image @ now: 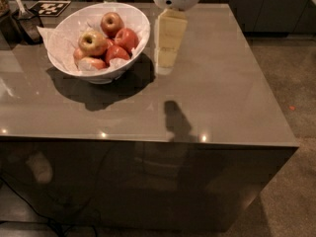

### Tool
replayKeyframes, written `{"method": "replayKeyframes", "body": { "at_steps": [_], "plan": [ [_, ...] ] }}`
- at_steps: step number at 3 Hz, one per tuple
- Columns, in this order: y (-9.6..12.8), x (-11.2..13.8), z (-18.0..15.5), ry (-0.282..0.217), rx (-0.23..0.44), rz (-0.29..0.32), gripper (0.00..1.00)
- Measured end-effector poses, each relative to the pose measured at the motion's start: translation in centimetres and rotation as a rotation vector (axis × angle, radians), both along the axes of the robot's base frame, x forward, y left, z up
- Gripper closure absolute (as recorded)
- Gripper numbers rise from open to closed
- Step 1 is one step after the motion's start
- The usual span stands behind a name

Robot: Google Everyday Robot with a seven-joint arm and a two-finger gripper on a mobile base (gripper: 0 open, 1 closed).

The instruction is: Pick apple from white bowl

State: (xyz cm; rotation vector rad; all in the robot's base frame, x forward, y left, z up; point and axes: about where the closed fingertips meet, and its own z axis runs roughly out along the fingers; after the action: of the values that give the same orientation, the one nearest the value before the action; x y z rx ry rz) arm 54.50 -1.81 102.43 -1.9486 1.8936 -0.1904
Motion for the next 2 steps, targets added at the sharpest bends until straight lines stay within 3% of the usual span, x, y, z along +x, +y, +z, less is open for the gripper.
{"method": "replayKeyframes", "body": {
  "at_steps": [1,2],
  "plan": [
    [4.29,1.14,2.04,-0.059,-0.034,0.089,0.0],
    [4.3,1.15,2.05,-0.059,-0.034,0.089,0.0]
  ]
}}
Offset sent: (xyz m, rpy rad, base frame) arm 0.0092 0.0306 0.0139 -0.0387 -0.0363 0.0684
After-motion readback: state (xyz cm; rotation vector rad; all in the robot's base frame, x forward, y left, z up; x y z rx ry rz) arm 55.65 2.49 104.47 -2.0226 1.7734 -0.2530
